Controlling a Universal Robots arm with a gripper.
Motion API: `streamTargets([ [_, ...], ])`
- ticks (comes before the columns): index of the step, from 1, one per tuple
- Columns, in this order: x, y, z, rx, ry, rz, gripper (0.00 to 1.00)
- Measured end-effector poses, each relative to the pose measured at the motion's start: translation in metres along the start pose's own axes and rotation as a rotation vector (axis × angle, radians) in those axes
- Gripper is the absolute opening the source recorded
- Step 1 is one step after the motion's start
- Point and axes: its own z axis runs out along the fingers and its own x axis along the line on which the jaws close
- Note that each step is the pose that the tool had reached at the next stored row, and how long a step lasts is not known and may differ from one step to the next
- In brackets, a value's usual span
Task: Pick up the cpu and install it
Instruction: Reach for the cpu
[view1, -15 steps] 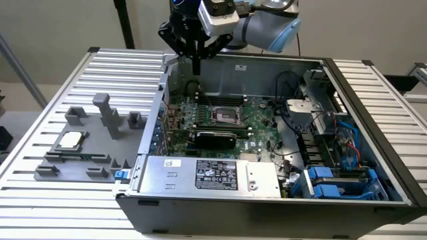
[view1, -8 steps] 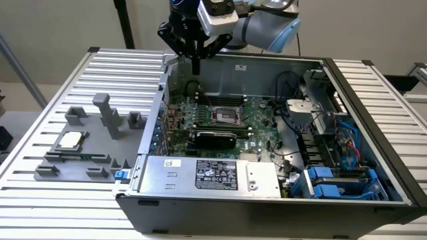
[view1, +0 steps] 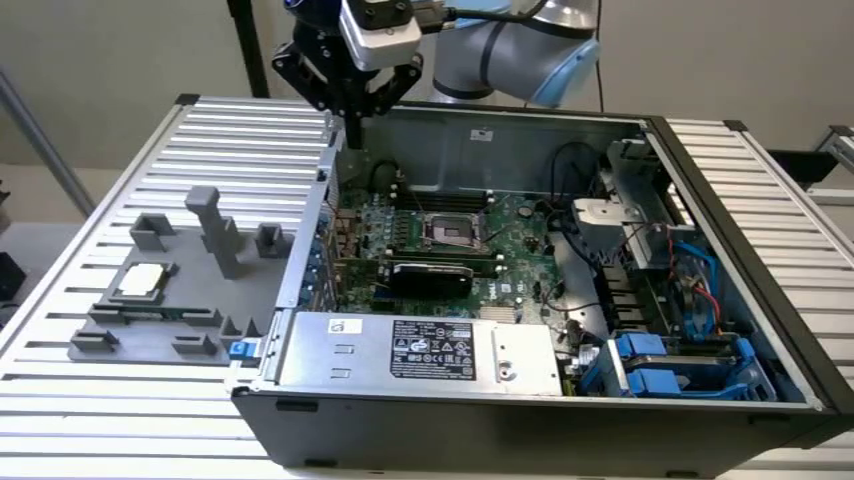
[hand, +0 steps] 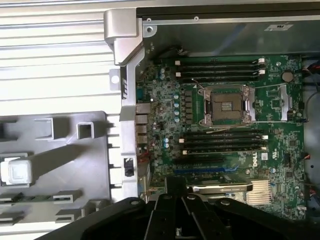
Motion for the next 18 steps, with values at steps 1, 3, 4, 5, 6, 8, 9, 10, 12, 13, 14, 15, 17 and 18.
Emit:
streamTargets([
  [1,0.005,-0.0003,-0.0001,0.0002,0.0000,0.000,0.11],
  [3,0.014,-0.0010,-0.0001,0.0005,0.0000,0.000,0.11],
  [4,0.018,-0.0013,0.0000,0.0007,-0.0001,0.000,0.11],
  [5,0.023,-0.0016,0.0002,0.0011,-0.0001,0.000,0.11],
  [6,0.027,-0.0020,0.0005,0.0012,-0.0002,0.000,0.11],
  [8,0.036,-0.0026,0.0011,0.0018,-0.0002,0.000,0.11],
  [9,0.041,-0.0030,0.0015,0.0020,-0.0002,0.000,0.11],
  [10,0.045,-0.0033,0.0019,0.0025,-0.0002,0.000,0.11],
  [12,0.054,-0.0040,0.0027,0.0033,-0.0003,0.000,0.11],
  [13,0.059,-0.0043,0.0030,0.0038,-0.0002,0.000,0.11],
  [14,0.063,-0.0047,0.0035,0.0042,-0.0003,0.000,0.11],
  [15,0.068,-0.0050,0.0039,0.0047,-0.0003,0.000,0.11],
  [17,0.077,-0.0057,0.0048,0.0055,-0.0005,0.000,0.11],
  [18,0.082,-0.0061,0.0052,0.0060,-0.0004,0.000,0.11],
])
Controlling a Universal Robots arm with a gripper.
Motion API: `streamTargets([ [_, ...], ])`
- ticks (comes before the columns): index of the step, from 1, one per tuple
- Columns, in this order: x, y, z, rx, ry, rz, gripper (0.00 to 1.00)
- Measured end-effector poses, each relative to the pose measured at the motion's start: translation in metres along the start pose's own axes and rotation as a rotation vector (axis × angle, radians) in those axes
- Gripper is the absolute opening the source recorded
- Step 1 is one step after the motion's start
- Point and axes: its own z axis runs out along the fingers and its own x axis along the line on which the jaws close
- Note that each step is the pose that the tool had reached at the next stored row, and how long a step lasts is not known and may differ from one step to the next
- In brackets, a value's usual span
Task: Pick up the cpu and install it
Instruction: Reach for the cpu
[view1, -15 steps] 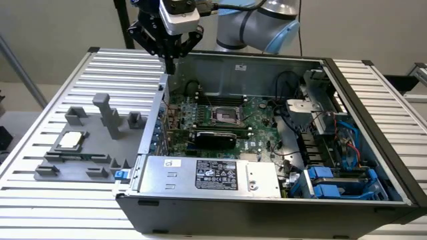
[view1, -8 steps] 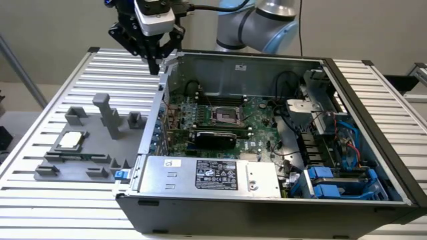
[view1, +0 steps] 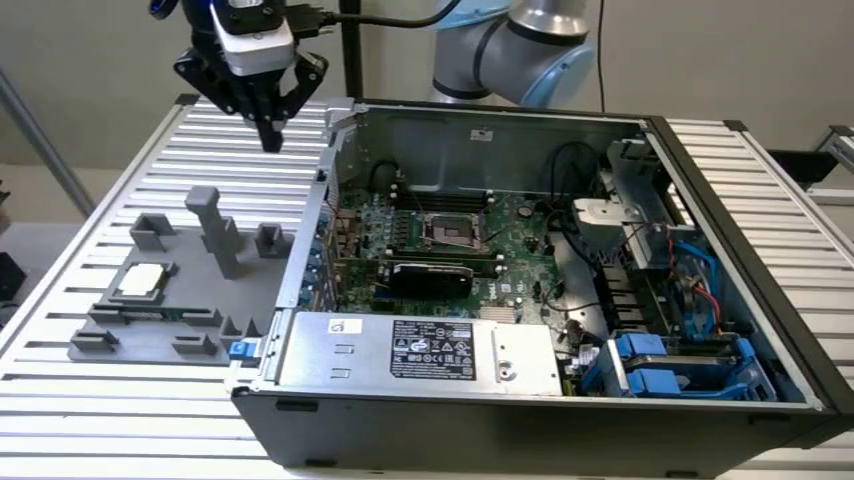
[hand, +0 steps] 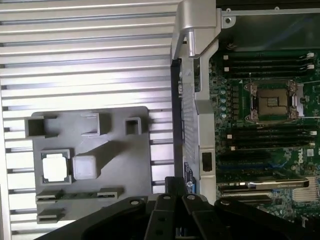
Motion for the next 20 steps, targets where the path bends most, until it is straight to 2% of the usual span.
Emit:
streamTargets([
  [10,0.046,-0.0035,0.0062,0.0030,-0.0002,0.000,0.11],
  [20,0.091,-0.0072,0.0173,0.0042,-0.0004,0.000,0.11],
])
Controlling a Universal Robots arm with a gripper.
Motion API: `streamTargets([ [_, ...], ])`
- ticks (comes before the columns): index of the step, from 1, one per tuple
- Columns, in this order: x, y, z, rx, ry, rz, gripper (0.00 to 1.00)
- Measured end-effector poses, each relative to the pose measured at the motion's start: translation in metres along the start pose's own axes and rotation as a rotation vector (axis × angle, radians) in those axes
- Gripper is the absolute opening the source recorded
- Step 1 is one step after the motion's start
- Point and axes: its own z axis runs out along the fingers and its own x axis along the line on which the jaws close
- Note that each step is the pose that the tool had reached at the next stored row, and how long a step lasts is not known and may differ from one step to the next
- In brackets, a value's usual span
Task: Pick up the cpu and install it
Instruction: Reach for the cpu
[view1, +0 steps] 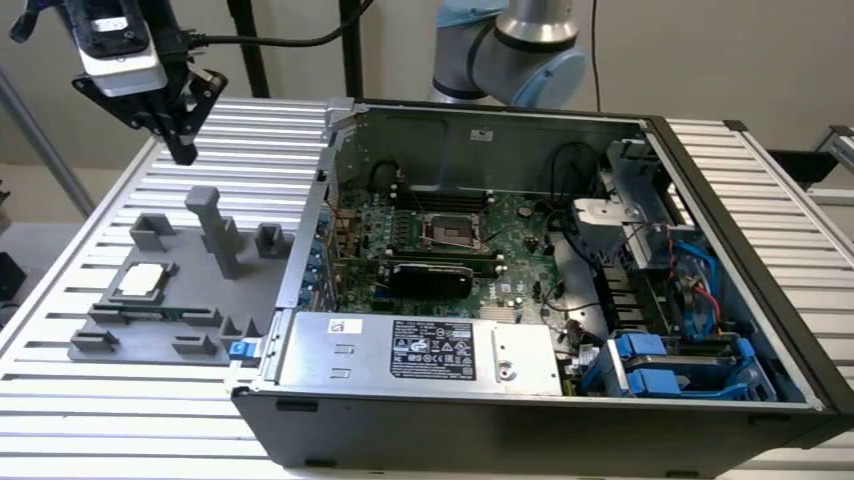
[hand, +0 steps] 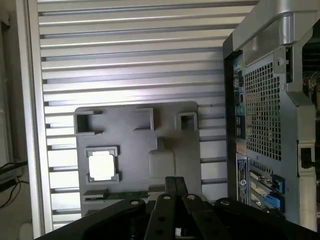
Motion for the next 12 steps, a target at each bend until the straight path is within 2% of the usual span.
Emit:
streamTargets([
  [12,0.055,-0.0045,0.0169,0.0009,-0.0003,0.000,0.11],
])
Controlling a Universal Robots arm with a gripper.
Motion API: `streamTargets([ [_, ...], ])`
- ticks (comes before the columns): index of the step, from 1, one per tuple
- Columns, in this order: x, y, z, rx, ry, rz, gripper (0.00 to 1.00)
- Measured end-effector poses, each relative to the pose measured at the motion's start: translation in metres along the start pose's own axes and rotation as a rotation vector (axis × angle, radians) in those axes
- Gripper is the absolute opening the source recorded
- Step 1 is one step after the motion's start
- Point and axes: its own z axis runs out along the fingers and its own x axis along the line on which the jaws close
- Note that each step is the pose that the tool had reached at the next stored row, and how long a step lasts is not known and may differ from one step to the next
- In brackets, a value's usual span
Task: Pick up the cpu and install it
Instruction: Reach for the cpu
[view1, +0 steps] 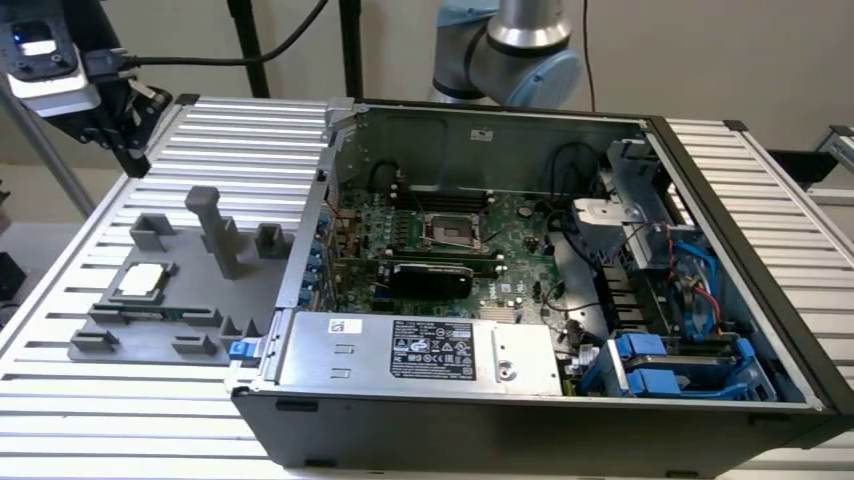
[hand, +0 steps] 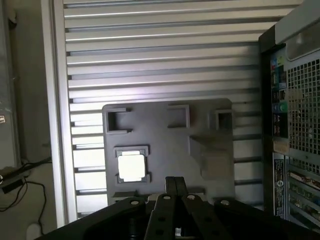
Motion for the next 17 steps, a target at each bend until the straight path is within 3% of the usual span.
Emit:
streamTargets([
  [13,0.059,-0.0046,0.0216,0.0019,0.0000,0.000,0.11],
  [17,0.061,-0.0048,0.0230,0.0018,0.0001,0.000,0.11],
])
